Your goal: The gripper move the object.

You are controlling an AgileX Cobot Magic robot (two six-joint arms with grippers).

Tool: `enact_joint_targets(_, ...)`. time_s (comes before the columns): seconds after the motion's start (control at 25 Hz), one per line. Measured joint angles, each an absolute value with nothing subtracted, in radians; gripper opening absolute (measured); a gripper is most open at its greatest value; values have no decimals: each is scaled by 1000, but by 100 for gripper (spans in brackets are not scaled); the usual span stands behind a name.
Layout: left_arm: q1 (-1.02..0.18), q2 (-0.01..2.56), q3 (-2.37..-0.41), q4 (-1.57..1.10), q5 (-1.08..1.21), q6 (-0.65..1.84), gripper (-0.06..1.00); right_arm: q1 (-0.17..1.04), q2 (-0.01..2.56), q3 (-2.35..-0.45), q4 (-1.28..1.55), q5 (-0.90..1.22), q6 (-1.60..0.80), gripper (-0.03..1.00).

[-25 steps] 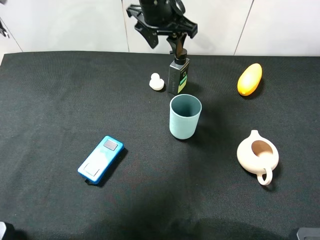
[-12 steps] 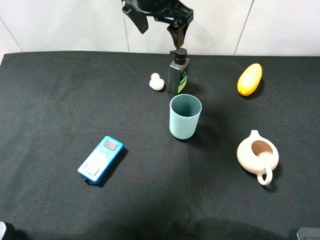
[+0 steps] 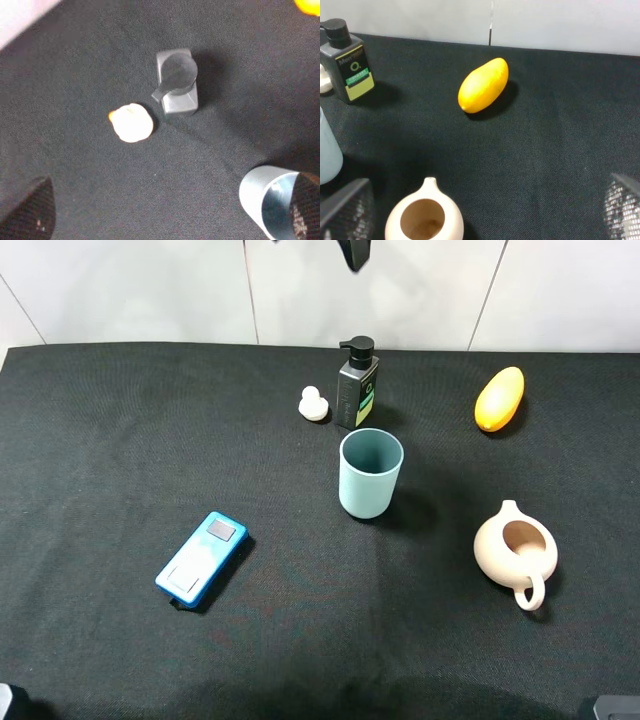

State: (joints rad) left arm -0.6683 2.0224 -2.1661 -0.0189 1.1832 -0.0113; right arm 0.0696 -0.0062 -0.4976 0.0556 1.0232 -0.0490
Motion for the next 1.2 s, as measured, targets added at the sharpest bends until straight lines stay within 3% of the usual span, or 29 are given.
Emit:
enact_joint_targets(0.52,-668,1806,-2024,-19,1182,43,99,70,-6,-498,56,1023,-49,69)
enact_joint_targets(1.2,-668,1448,-1620,0,1181,64,99,70,-6,-498,56,1023,-49,69)
